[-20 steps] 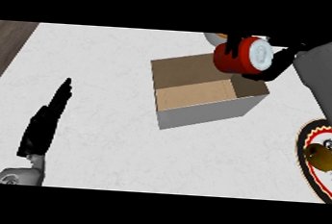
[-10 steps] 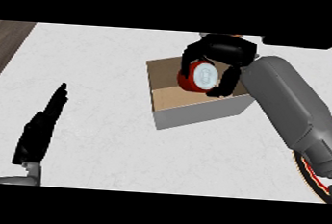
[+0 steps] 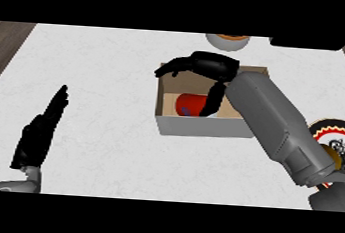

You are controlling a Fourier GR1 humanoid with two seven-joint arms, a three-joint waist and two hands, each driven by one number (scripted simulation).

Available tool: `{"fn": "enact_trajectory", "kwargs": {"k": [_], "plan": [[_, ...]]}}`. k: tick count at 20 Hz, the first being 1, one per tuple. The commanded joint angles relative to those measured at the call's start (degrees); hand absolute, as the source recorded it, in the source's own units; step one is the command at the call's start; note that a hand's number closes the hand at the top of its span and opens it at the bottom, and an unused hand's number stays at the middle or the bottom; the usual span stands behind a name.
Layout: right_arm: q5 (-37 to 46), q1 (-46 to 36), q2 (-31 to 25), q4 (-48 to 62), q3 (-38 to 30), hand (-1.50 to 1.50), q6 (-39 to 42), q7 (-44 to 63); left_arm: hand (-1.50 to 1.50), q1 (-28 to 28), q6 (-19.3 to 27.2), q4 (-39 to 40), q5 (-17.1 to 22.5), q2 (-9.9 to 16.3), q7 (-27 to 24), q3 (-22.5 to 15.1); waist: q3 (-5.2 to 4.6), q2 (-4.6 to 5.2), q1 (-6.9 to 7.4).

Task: Pick the can from the plate and place it in the cardboard box

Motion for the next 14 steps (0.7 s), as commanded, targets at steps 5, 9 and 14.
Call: {"fn": "enact_trajectory", "kwargs": {"k": [5, 9, 14], "plan": [[-14.1, -4.4, 0.3, 8.3, -14.1, -1.5, 10.7, 2.7, 0.0, -1.8, 0.5, -1.0, -0.6, 0.3, 1.9, 0.3, 0.11, 0.27, 0.47], [-21.0, -8.7, -0.9, 12.4, -20.5, -1.5, 16.5, 7.5, 0.0, 0.6, -0.1, -0.2, -0.7, -0.9, -1.1, -1.2, 0.06, 0.63, 1.23], [-25.4, -10.7, -6.9, 19.1, -26.5, -1.5, 15.9, 11.2, 0.0, -0.6, 0.1, -1.4, -1.3, -1.3, 0.6, -1.9, 0.13, 1.53, 2.91]]}}
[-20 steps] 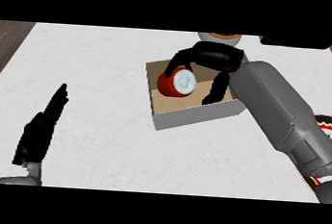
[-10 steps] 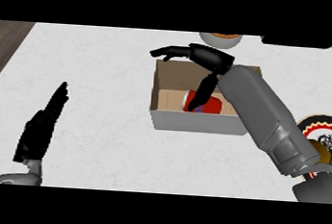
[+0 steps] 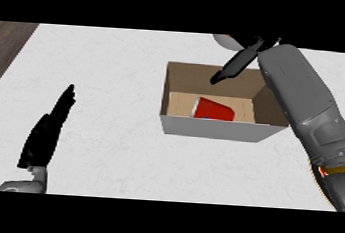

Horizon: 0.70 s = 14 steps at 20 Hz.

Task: Pick the can from the plate and place it in the cardboard box

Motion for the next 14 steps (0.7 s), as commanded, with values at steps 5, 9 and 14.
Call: {"fn": "enact_trajectory", "kwargs": {"k": [5, 9, 14], "plan": [[-5.9, -3.9, -9.7, 7.8, -7.9, -1.5, 4.2, 2.8, 0.0, -1.7, -0.4, -0.9, -0.6, -0.6, 0.1, -1.5, 0.1, 1.46, 2.64], [-6.5, -3.0, -15.6, 7.8, -8.6, -1.5, 9.4, 2.5, 0.0, -3.0, -1.5, 0.4, 0.6, 0.2, -0.5, -0.4, 0.21, 2.62, 3.53], [-6.3, -3.3, -18.3, 6.8, -8.6, -1.5, 11.3, 3.2, 0.0, -4.0, -1.6, -0.1, -0.2, -0.4, -0.2, -1.9, 0.35, 3.2, 4.77]]}}
